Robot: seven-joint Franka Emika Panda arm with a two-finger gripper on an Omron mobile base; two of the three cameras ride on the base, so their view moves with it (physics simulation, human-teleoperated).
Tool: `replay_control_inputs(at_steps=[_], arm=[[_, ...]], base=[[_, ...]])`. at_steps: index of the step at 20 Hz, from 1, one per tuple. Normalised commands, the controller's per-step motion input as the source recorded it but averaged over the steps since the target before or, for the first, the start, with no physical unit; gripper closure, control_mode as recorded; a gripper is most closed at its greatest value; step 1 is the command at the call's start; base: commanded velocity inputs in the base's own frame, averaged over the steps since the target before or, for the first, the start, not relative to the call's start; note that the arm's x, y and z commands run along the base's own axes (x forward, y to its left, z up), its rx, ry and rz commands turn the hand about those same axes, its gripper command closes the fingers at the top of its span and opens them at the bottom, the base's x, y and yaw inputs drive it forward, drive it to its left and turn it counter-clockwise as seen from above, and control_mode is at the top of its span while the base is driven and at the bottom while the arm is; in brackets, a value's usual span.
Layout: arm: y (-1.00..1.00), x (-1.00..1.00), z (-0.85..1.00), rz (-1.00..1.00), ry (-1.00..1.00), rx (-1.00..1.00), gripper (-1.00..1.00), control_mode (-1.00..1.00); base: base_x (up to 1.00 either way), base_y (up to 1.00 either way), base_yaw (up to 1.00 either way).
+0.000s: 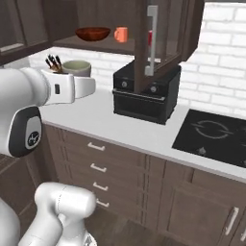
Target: Gather all objects into one cabinet and sort the glasses and bowls to opposite sides.
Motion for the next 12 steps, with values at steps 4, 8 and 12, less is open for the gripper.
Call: replay_control_inputs(at_steps=[4, 8, 12], arm=[[0.00, 0.00, 0.00, 0.00, 0.00, 0.00, 1.00, 1.00], [0.00, 0.00, 0.00, 0.00, 0.00, 0.00, 1.00, 1.00], [0.00, 0.00, 0.00, 0.00, 0.00, 0.00, 1.00, 1.00]], base=[[0.50, 0.63, -0.04], [0.39, 0.00, -0.09], [0.69, -0.63, -0.10]])
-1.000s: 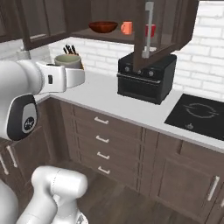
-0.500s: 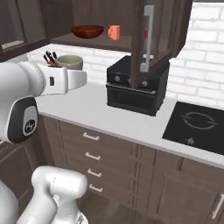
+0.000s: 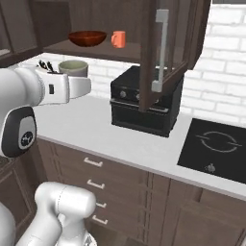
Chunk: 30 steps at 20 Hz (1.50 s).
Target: Gather all objects into one cabinet and sort the glasses and bowls to opposite sides.
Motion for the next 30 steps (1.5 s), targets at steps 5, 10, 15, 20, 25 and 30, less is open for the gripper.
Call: replay_control_inputs(at_steps=[5, 10, 15, 20, 25, 30], arm=[[0.00, 0.00, 0.00, 0.00, 0.00, 0.00, 1.00, 1.00], [0.00, 0.00, 0.00, 0.00, 0.00, 0.00, 1.00, 1.00], [0.00, 0.00, 0.00, 0.00, 0.00, 0.00, 1.00, 1.00], [0.00, 0.00, 0.00, 0.00, 0.00, 0.00, 1.00, 1.00], [0.00, 0.00, 0.00, 0.00, 0.00, 0.00, 1.00, 1.00], [0.00, 0.00, 0.00, 0.00, 0.00, 0.00, 1.00, 1.00]], base=[[0.61, -0.23, -0.14], [0.49, 0.03, -0.29], [0.54, 0.00, -0.41], [0.17, 0.58, -0.23], [0.00, 0.83, -0.09], [0.75, 0.08, -0.02]])
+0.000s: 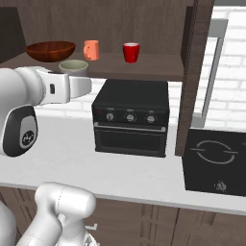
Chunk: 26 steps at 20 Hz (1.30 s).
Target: Gather all objects into one cabinet and sort the glasses and bowls to opposite sides.
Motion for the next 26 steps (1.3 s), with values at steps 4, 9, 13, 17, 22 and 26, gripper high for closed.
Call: replay_control_inputs(at_steps=[4, 9, 13, 17, 22, 26], arm=[[0.00, 0.00, 0.00, 0.00, 0.00, 0.00, 1.00, 1.00], [0.00, 0.00, 0.00, 0.00, 0.00, 0.00, 1.00, 1.00], [0.00, 0.00, 0.00, 0.00, 0.00, 0.00, 1.00, 1.00], [0.00, 0.00, 0.00, 0.00, 0.00, 0.00, 1.00, 1.00], [0.00, 0.00, 0.00, 0.00, 0.00, 0.00, 1.00, 1.00], [-0.05, 0.29, -0.03, 0.00, 0.00, 0.01, 1.00, -1.00]], base=[[0.79, -0.05, 0.00], [0.76, 0.15, 0.00], [0.89, 0.01, 0.06], [0.14, 0.00, 0.00], [0.05, 0.00, 0.00], [0.13, 0.00, 0.00]])
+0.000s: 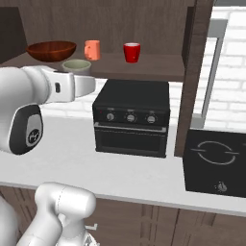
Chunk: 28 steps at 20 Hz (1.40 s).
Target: Gather all objects into one cabinet and sort the glasses and bowls to opposite sides.
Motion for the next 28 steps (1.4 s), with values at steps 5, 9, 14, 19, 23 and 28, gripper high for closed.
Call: replay_control_inputs(at_steps=[5, 9, 14, 19, 23, 28], arm=[[-0.23, 0.98, 0.00, 0.01, 0.00, 0.08, 1.00, -1.00], [-0.24, 0.80, -0.04, 0.00, -0.02, 0.00, 1.00, -1.00], [-0.18, 0.42, -0.13, -0.08, -0.12, -0.07, 1.00, -1.00], [-0.08, 0.35, -0.03, -0.08, -0.08, -0.02, 1.00, -1.00], [0.00, 0.38, 0.00, -0.04, 0.00, 0.00, 1.00, -1.00], [-0.07, 0.15, 0.19, 0.00, 0.19, 0.00, 1.00, -1.00]], base=[[0.00, 0.00, 0.00], [0.00, 0.00, 0.00], [0.00, 0.00, 0.00], [0.00, 0.00, 0.00], [0.00, 0.00, 0.00], [0.00, 0.00, 0.00]])
